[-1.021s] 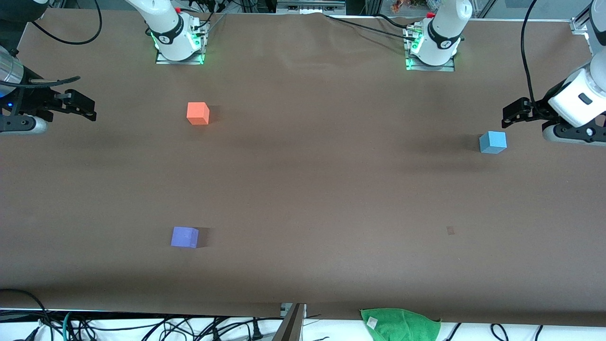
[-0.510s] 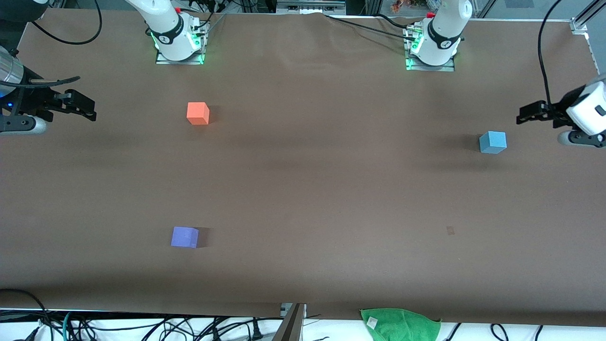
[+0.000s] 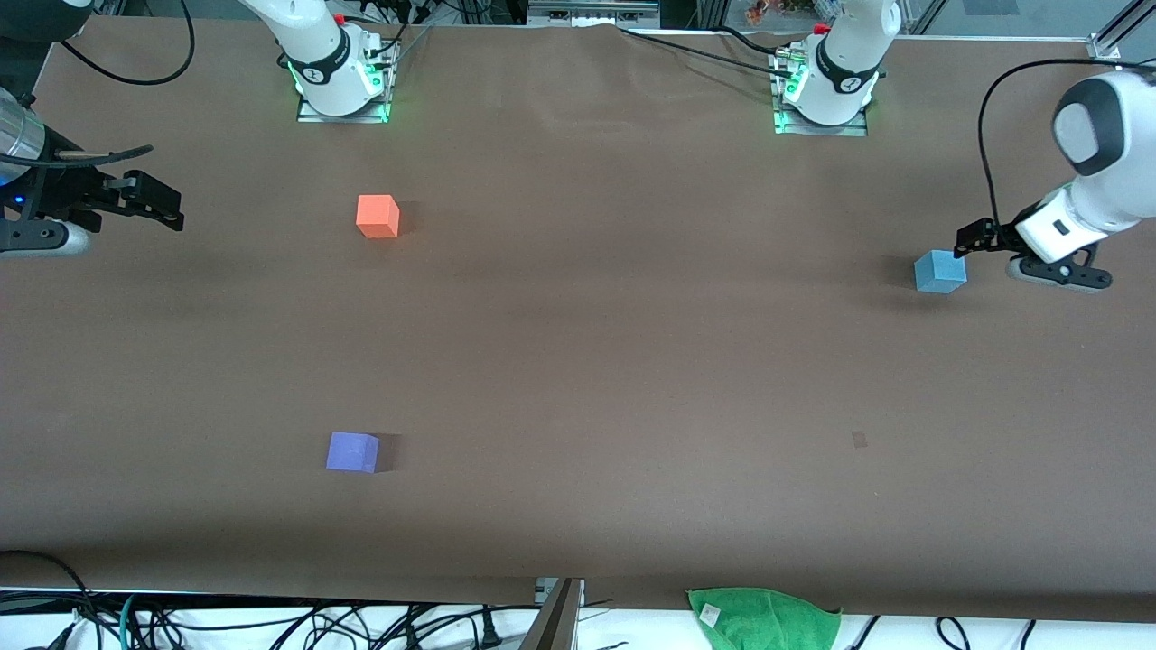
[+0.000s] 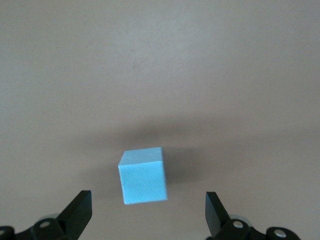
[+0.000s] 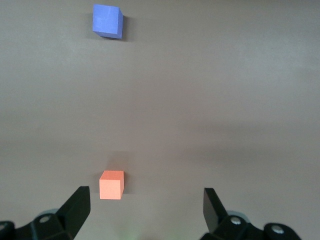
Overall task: Place blue block between orange and purple blocks
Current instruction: 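Reach the left gripper down over the light blue cube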
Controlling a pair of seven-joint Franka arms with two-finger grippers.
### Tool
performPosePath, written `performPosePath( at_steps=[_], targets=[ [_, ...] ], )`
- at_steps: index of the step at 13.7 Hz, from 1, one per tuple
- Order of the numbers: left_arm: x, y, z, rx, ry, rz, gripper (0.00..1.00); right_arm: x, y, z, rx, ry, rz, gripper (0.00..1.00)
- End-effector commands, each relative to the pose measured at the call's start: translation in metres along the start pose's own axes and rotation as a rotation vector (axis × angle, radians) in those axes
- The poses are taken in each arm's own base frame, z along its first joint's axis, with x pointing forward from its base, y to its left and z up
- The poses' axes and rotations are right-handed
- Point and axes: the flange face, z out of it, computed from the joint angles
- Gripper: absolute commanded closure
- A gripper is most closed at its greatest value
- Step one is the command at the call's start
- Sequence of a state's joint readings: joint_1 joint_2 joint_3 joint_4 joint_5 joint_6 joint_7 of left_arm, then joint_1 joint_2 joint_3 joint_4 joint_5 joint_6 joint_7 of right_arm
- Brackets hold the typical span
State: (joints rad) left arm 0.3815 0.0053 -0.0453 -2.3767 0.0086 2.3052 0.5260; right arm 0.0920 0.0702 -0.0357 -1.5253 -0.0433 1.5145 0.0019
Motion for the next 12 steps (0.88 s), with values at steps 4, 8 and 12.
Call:
performPosePath(
  at_steps=[4, 8, 12],
  targets=[
    [-0.017, -0.023, 0.061, -0.024, 0.001, 0.002, 0.00, 0.001, 0.002, -0.003, -0.005, 0.007, -0.011, 0.00],
    [-0.018, -0.019, 0.093, -0.063, -0.057, -0.127, 0.00, 0.001, 0.001, -0.003, -0.006, 0.007, -0.012, 0.00],
    [-0.015, -0.012, 0.111, -0.078, -0.089, -0.197, 0.00, 0.001, 0.001, -0.003, -0.006, 0.007, -0.012, 0.00]
  ],
)
